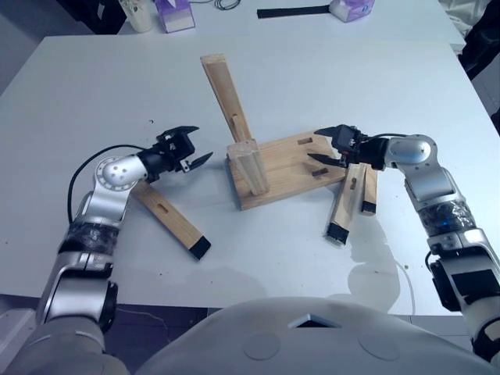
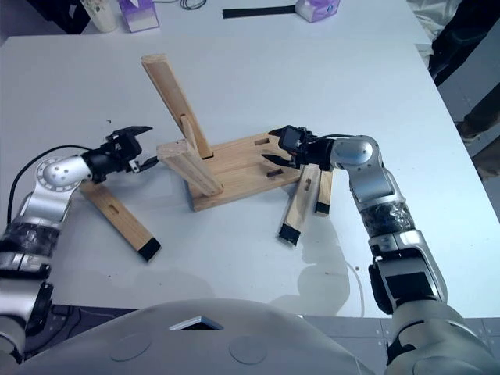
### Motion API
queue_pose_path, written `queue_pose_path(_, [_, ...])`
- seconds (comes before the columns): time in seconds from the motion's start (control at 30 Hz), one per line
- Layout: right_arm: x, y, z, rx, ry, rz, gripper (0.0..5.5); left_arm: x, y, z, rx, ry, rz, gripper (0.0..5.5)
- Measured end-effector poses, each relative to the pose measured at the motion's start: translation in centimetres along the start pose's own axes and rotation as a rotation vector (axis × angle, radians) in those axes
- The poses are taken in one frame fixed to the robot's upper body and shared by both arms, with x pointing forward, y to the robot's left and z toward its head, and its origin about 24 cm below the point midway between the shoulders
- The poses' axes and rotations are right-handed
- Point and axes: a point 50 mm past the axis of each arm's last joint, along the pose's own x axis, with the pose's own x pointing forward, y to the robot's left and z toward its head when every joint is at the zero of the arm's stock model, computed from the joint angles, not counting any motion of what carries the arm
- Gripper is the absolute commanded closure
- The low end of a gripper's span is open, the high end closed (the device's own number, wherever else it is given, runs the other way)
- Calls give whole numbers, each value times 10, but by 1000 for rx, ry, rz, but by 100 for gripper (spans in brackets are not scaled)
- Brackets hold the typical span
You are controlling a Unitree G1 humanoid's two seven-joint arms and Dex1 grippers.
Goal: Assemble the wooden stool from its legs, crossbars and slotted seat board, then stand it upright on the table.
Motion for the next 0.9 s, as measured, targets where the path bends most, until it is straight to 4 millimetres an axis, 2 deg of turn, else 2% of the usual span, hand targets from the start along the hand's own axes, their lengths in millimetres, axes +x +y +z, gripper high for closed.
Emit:
queue_pose_path(0.1, [-7,10,-4,39,1,-7,269,-24,-14,4,-84,4,-39,198])
queue_pose_path(0.17, [-12,6,-7,54,10,-60,269,-38,-29,10,-161,5,-119,198])
queue_pose_path(0.3, [-17,-3,-11,75,14,-164,269,-48,-50,18,-248,14,-205,198])
queue_pose_path(0.47, [-13,-20,-21,69,31,-283,269,-38,-71,36,-247,-18,-271,198])
queue_pose_path(0.6, [-8,-28,-36,22,99,-301,269,-26,-85,40,-222,-13,-279,198])
queue_pose_path(0.77, [3,-20,-47,-4,137,-235,269,-15,-93,39,-206,1,-263,198])
queue_pose_path(0.9, [5,-16,-48,-26,134,-192,269,-7,-96,33,-186,39,-253,198])
